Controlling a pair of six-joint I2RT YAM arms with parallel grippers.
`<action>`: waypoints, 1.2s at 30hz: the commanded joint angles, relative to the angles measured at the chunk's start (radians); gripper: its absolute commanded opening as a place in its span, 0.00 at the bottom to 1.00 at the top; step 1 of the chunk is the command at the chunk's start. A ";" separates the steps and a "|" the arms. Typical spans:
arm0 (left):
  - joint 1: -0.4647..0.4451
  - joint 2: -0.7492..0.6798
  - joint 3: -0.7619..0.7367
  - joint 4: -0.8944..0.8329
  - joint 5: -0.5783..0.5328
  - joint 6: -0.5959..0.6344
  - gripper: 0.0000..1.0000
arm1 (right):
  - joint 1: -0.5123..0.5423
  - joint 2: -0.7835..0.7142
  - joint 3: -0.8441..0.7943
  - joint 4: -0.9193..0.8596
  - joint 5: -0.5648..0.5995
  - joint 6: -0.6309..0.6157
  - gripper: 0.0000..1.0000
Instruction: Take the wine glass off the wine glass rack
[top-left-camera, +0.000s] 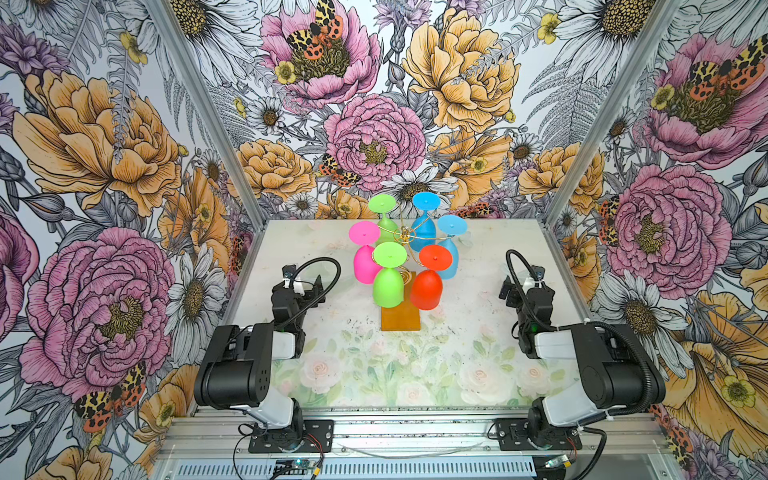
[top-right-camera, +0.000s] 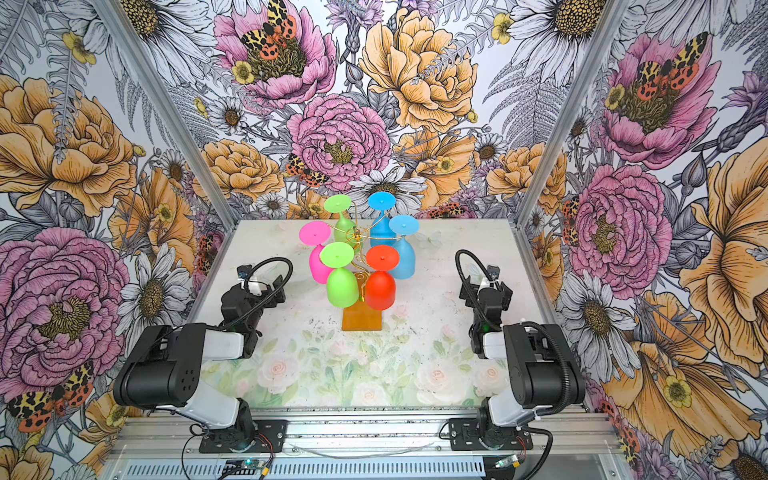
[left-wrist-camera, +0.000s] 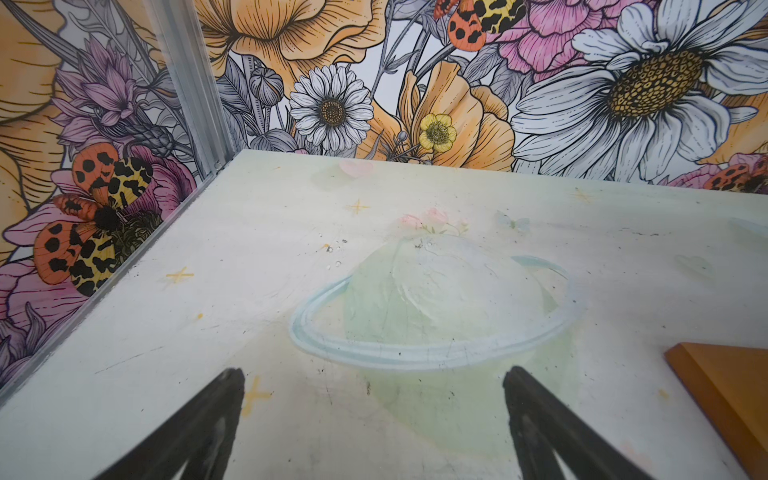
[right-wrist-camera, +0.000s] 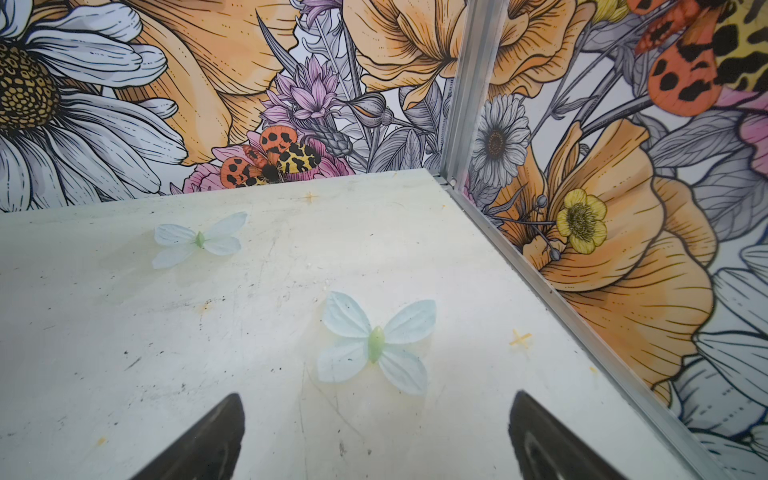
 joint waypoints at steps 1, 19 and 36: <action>0.010 0.000 0.012 0.030 0.026 -0.008 0.99 | 0.005 0.002 0.018 0.009 -0.012 -0.013 0.99; 0.012 -0.212 0.098 -0.295 -0.032 -0.034 0.99 | 0.015 -0.120 0.106 -0.251 0.029 -0.013 0.97; -0.064 -0.528 0.460 -1.080 -0.075 -0.098 0.99 | 0.011 -0.511 0.535 -1.218 -0.362 0.287 0.89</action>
